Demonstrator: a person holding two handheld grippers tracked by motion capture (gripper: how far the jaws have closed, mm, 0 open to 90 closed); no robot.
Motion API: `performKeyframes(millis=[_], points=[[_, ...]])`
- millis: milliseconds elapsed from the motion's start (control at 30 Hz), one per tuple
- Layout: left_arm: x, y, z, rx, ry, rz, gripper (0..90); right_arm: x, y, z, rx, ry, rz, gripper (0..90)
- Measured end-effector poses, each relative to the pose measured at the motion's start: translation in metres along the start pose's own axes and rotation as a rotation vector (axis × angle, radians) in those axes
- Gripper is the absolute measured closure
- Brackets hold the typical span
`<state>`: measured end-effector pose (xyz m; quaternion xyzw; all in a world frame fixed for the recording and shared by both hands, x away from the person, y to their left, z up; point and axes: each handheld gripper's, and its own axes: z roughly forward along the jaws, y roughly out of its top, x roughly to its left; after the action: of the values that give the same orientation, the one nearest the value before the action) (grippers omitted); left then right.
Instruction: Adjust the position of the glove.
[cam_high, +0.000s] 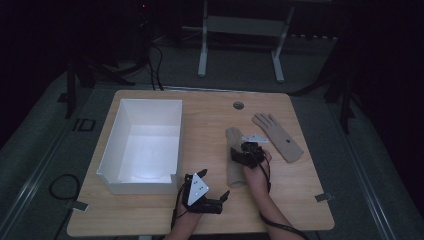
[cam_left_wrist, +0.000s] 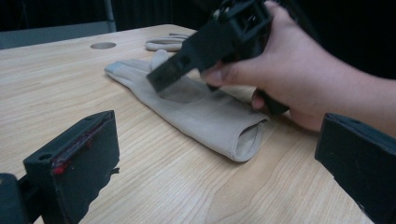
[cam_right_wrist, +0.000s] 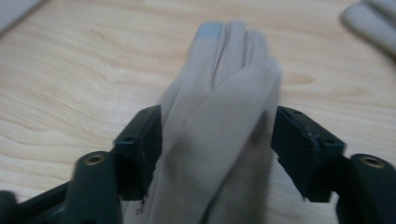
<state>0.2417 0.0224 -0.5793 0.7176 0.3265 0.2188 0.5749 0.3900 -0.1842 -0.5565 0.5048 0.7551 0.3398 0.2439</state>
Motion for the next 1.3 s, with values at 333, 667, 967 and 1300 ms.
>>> performKeyframes(millis=[333,667,967,1300], points=[[0.0,0.0,0.0,-0.001,0.001,-0.001,0.3,-0.035,0.023,-0.035,-0.092,0.072,-0.072,43.3],[0.0,0.0,0.0,-0.001,0.0,-0.004,0.3,-0.09,0.035,-0.042,-0.114,0.065,-0.164,43.9],[0.0,0.0,0.0,-0.001,0.0,-0.002,0.3,-0.145,0.033,-0.034,-0.093,0.041,-0.158,46.6],[0.0,0.0,0.0,0.0,0.001,0.0,0.3,-0.178,0.023,-0.005,-0.014,0.042,-0.17,47.6]])
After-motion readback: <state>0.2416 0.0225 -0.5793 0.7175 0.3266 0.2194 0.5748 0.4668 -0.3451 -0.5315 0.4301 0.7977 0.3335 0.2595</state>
